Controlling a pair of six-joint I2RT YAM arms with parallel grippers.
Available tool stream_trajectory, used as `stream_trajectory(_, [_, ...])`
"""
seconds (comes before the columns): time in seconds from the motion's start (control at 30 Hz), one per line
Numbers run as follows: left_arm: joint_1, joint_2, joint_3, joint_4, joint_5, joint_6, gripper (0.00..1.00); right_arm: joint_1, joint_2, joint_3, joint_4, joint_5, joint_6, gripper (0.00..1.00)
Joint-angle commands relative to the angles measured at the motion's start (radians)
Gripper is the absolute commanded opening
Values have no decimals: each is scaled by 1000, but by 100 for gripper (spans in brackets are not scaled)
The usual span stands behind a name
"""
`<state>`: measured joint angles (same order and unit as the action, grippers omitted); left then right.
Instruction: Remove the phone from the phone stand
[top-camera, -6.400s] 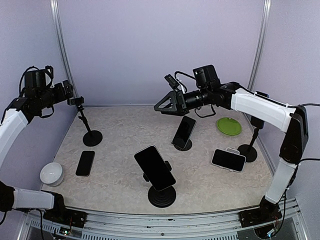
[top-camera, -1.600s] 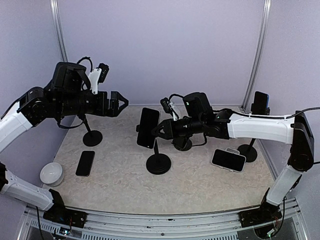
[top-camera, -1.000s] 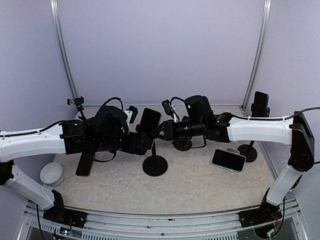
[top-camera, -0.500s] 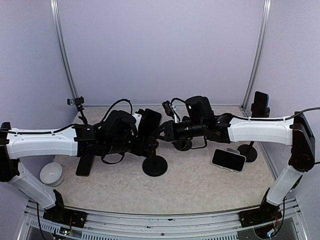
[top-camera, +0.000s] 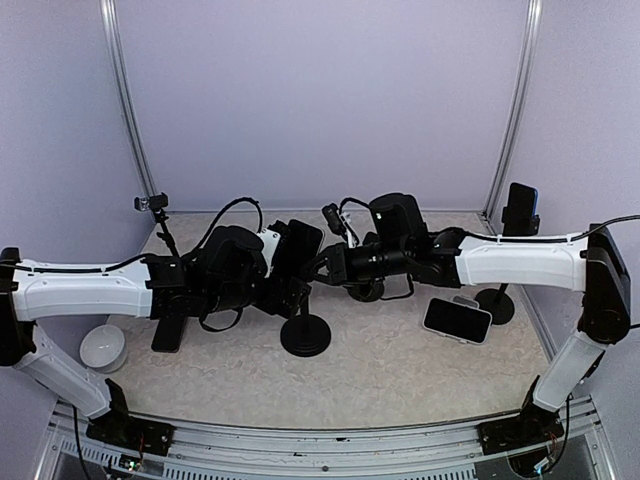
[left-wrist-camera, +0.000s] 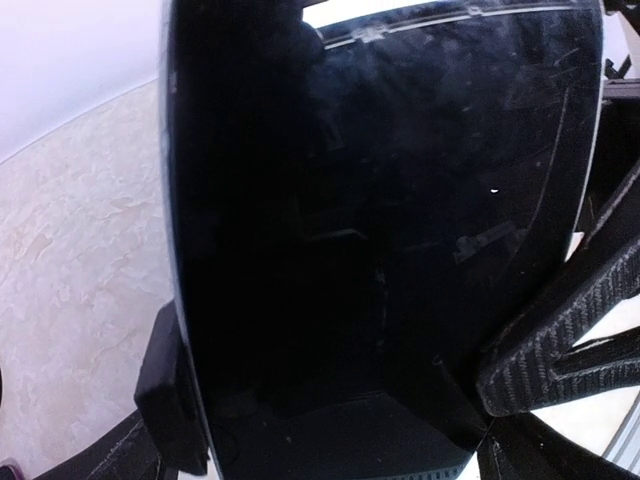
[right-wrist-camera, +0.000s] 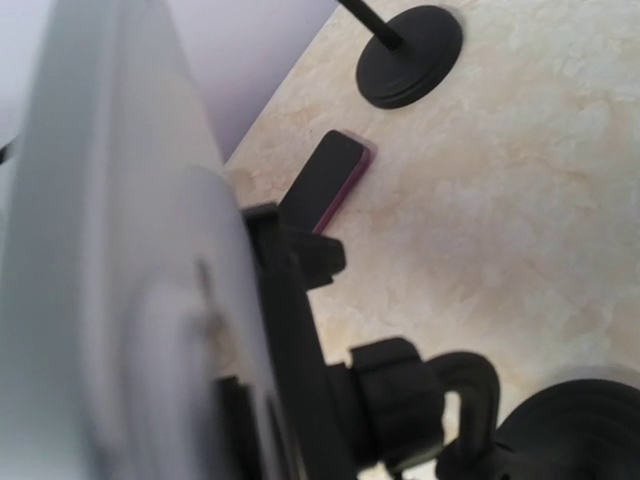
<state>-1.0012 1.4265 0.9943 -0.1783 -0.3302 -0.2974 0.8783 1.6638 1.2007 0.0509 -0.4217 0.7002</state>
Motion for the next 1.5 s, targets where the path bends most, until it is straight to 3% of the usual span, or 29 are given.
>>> stream_trajectory(0.0, [21,-40,-28,51,19,47,98,-3,-47,5,44,-40,12,0])
stream_trajectory(0.17, [7,12,9,44,29,75,88,-4,-35,11,50,-48,15,0])
stream_trajectory(0.43, [-2,13,16,27,-2,66,63,-14,-46,3,48,-54,21,2])
stream_trajectory(0.6, [-2,-5,3,36,-1,64,54,-31,-66,-38,54,-77,35,37])
stream_trajectory(0.67, [-1,-6,3,36,2,67,51,-40,-77,-66,73,-93,47,42])
stream_trajectory(1.1, [1,-1,10,54,29,76,47,-53,-45,-84,141,-173,74,45])
stream_trajectory(1.47, [8,7,19,64,59,84,43,-53,-4,-57,138,-186,72,39])
